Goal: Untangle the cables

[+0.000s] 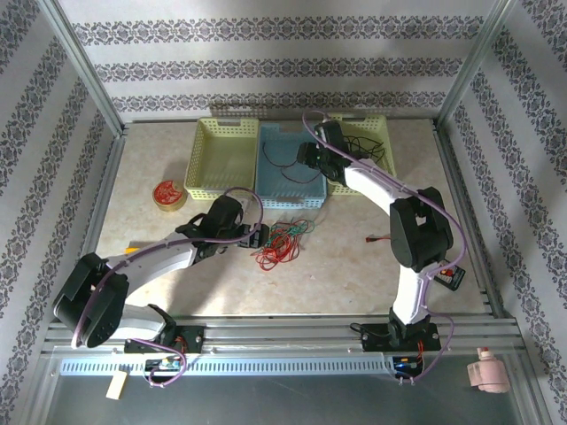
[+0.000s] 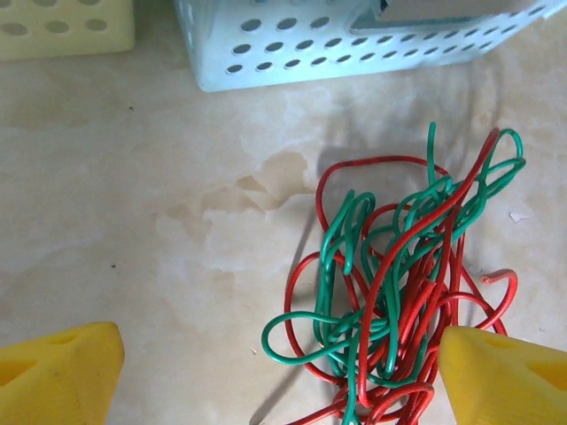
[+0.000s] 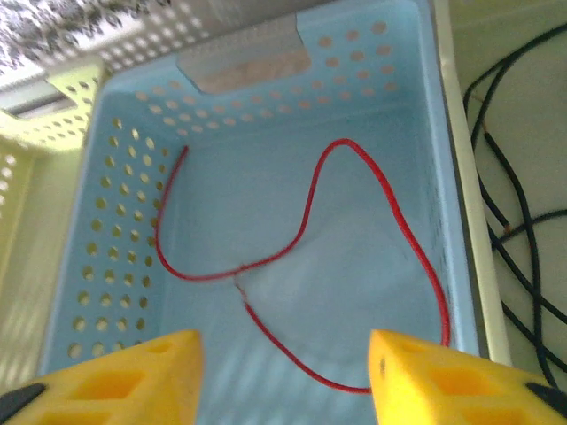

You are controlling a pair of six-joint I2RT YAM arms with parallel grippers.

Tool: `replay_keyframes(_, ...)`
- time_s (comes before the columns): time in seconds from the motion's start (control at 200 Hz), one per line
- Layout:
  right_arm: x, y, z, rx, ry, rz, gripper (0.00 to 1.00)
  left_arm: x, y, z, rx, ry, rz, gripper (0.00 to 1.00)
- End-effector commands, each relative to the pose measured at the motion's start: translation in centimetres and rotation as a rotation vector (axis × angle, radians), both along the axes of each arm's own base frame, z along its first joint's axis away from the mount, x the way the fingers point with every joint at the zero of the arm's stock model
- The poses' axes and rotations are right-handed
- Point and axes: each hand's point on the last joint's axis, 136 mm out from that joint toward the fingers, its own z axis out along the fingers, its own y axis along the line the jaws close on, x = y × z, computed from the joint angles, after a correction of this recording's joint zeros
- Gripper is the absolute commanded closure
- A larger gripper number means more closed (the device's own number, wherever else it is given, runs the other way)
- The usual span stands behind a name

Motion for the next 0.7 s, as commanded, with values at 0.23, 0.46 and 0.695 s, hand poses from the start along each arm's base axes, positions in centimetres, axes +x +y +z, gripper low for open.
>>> replay_keyframes(0.23, -9.8, 2.3, 2.2, -0.093, -0.037, 0.241, 0.45, 0.1, 0.2, -0.9, 0.006, 0.036, -0.013, 0.08)
replay_keyframes(0.46, -21.6, 7.8, -2.1, -0.020, 0.128, 0.632, 0.49, -0.1, 0.0, -1.3, 0.017, 0.052, -0.038, 0.09)
replay_keyframes(0.695, -25.0, 7.9, -5.6, -0.095, 0.249, 0.741, 0.59, 0.5, -0.5, -2.0, 0.019, 0.076, -0.043, 0.09)
